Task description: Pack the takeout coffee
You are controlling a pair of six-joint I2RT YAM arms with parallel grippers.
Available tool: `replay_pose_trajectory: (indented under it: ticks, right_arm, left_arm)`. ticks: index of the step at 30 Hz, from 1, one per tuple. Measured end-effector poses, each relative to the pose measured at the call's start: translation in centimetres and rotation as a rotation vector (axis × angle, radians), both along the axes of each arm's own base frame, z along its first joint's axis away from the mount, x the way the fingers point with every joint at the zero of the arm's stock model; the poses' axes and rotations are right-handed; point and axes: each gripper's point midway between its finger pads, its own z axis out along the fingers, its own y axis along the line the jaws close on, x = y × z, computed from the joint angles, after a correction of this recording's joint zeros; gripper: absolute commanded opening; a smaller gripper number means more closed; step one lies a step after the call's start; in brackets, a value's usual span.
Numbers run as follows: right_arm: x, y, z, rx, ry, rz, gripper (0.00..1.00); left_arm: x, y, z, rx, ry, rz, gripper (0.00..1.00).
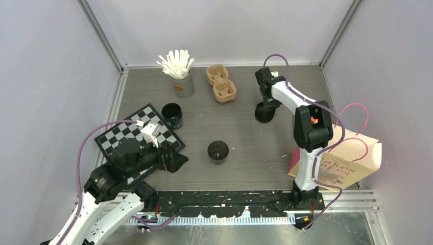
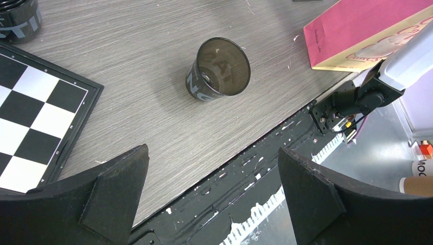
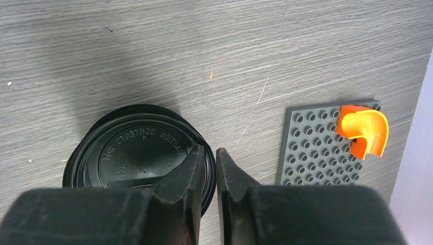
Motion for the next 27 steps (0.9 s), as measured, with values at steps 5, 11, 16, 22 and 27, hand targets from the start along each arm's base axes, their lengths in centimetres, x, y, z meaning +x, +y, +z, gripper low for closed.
replay_pose_trajectory:
  ticks: [5, 11, 16, 22, 27]
  right_arm:
    - [-0.2, -0.1, 0.0, -0.004, 0.008, 0.001, 0.10]
    - [-0.5, -0.1, -0.1, -0.006, 0.021, 0.000, 0.07]
    - [-0.6, -0.1, 0.0, -0.005, 0.029, -0.001, 0.04]
    - [-0.6, -0.1, 0.4, -0.005, 0.025, -0.001, 0.03]
    - [-0.7, -0.2, 0.9, -0.004, 0.019, -0.001, 0.02]
  left_arm:
    - [-0.1, 0.1, 0.1, -0.003, -0.005, 0.001, 1.00]
    - [0.0, 0.2, 0.2, -0.005, -0.013, 0.008, 1.00]
    - [0.0, 0.2, 0.2, -0.004, -0.013, 0.009, 1.00]
    - [0.0, 0.2, 0.2, -0.005, -0.014, 0.010, 1.00]
    - [0.0, 0.2, 0.2, -0.005, -0.014, 0.010, 1.00]
